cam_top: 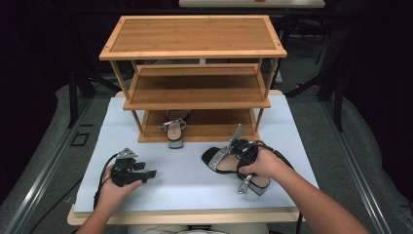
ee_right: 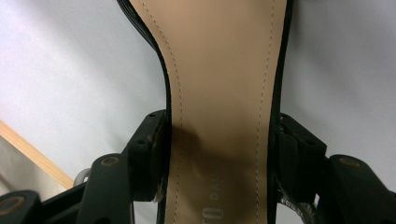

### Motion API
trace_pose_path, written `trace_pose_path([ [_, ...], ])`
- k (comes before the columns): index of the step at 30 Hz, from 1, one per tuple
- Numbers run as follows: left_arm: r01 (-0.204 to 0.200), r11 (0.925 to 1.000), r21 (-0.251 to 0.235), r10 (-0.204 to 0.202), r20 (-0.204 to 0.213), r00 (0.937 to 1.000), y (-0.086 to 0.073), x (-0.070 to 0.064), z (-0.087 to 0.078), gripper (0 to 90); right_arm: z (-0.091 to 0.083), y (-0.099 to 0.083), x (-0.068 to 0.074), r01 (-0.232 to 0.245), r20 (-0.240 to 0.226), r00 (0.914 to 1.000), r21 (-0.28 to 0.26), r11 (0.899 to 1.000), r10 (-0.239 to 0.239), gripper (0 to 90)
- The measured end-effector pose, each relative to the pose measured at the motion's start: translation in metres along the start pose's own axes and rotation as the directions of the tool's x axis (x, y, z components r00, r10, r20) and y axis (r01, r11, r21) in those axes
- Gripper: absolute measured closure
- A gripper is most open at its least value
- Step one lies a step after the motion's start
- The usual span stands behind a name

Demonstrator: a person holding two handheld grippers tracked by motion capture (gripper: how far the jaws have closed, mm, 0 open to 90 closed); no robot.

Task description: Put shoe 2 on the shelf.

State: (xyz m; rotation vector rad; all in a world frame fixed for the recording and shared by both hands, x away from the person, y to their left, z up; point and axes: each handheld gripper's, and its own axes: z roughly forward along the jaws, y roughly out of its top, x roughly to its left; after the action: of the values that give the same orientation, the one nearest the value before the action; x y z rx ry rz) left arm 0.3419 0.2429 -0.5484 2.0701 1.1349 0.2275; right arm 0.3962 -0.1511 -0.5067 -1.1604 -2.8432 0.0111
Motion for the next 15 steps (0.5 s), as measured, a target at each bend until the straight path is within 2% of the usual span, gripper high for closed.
trace_pose_path([
  [1, 0.001, 1.0000, -0.003, -0.001, -0.001, 1.0000, -0.0001, 0.0000, -0.0001, 35.9, 0.0000, -0.0002, -0.0001, -0.005, 0.002, 1.0000, -0.003, 1.000, 0.005, 41.5],
  [2, 0.000, 1.0000, -0.005, 0.000, 0.001, 1.0000, -0.0003, 0.0006, -0.0009, 35.9, 0.0026, -0.0013, 0.0006, -0.013, 0.006, 0.9999, -0.041, 0.999, 0.013, 41.6],
  [5, 0.003, 1.0000, -0.003, -0.003, 0.000, 1.0000, -0.0009, 0.0018, -0.0019, 35.9, 0.0029, -0.0017, 0.0014, -0.017, -0.002, 0.9999, -0.047, 0.999, 0.017, 41.6],
  [11, 0.008, 0.9998, -0.016, -0.008, -0.005, 1.0000, -0.0012, 0.0025, -0.0049, 35.9, 0.0018, -0.0019, 0.0021, -0.016, 0.012, 0.9998, -0.050, 0.999, 0.017, 41.9],
  [15, 0.001, 0.9999, -0.017, -0.001, -0.006, 1.0000, -0.0002, 0.0011, -0.0051, 35.8, -0.0048, -0.0040, 0.0016, -0.032, -0.001, 0.9995, -0.085, 0.996, 0.032, 42.0],
])
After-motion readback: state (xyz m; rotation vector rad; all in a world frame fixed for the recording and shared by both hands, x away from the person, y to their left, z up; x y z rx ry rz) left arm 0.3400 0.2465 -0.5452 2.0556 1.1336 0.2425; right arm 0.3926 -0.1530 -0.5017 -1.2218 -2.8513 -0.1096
